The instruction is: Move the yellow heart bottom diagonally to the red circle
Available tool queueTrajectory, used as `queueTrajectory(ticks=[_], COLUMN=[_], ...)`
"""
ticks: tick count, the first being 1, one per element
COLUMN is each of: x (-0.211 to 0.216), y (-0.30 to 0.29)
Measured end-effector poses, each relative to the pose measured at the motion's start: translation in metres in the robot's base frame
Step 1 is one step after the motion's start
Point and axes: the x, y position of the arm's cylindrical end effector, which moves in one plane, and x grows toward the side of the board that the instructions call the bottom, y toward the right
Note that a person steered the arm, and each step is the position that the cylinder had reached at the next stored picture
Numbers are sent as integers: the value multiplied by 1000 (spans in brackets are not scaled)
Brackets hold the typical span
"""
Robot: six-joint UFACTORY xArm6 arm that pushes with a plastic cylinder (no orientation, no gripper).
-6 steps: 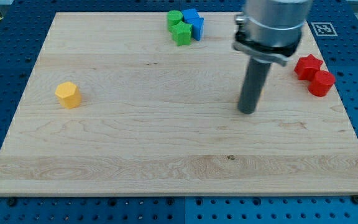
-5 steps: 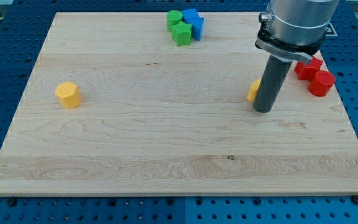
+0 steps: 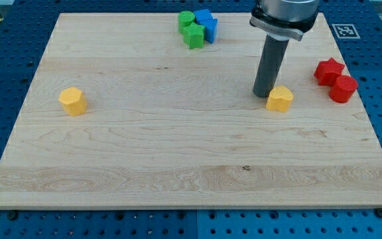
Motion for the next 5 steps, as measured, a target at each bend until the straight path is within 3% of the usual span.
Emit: queueTrajectory(ticks=[4,5], x=[50,80], y=[26,23])
